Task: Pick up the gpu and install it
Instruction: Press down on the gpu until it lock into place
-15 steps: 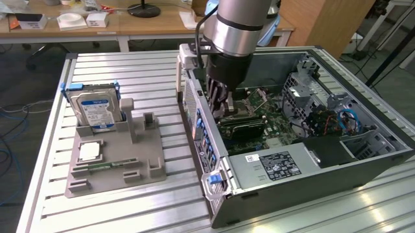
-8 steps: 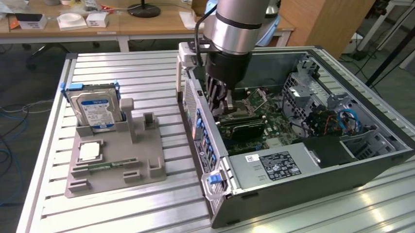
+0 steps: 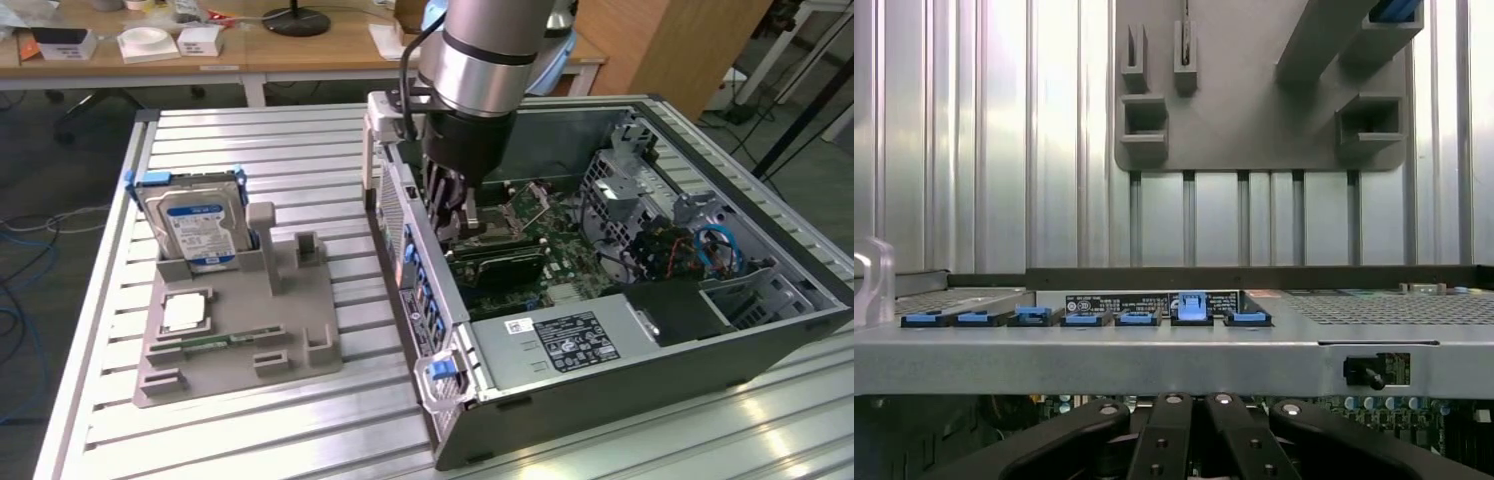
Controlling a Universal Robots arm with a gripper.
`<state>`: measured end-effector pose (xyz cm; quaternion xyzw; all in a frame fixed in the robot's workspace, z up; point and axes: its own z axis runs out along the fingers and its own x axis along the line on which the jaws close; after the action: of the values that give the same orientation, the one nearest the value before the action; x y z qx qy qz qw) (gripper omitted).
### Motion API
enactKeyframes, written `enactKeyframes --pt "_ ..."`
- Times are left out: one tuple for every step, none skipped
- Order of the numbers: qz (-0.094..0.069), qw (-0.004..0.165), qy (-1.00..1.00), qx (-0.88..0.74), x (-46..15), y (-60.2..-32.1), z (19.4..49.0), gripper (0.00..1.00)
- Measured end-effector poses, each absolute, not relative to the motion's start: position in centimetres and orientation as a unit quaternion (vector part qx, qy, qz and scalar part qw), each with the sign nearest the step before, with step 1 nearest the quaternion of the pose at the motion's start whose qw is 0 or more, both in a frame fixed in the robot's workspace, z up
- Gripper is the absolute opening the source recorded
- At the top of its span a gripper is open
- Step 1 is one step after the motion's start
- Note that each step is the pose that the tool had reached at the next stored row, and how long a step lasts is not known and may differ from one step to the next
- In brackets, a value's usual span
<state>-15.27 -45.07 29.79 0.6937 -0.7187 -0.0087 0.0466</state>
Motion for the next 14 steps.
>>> enactKeyframes --pt "-0.009 0.046 -0.719 0.694 -15.3 -45.1 29.8 0.11" --pt "-0.009 0.046 -0.719 0.694 -15.2 -45.1 29.8 0.11" --pt "-0.010 0.047 -0.719 0.694 -15.2 -45.1 29.9 0.11" --pt "-0.012 0.048 -0.719 0.694 -15.2 -45.0 30.0 0.11" --pt "-0.014 0.048 -0.719 0.694 -15.1 -45.0 30.1 0.11" --pt "-0.015 0.051 -0.718 0.694 -15.1 -45.0 30.5 0.11" --pt "-0.016 0.053 -0.718 0.694 -15.0 -45.1 30.7 0.11" --pt "-0.016 0.053 -0.718 0.694 -15.0 -45.1 30.7 0.11" --pt "-0.016 0.054 -0.718 0.693 -14.9 -45.1 30.7 0.11" --pt "-0.016 0.054 -0.718 0.693 -14.7 -45.1 30.8 0.11" --pt "-0.016 0.053 -0.718 0.693 -14.4 -45.1 30.8 0.11" --pt "-0.015 0.051 -0.718 0.694 -14.1 -45.1 30.7 0.11" --pt "-0.013 0.048 -0.719 0.694 -13.8 -45.1 30.7 0.11" --pt "-0.012 0.046 -0.719 0.694 -13.5 -45.1 30.7 0.11"
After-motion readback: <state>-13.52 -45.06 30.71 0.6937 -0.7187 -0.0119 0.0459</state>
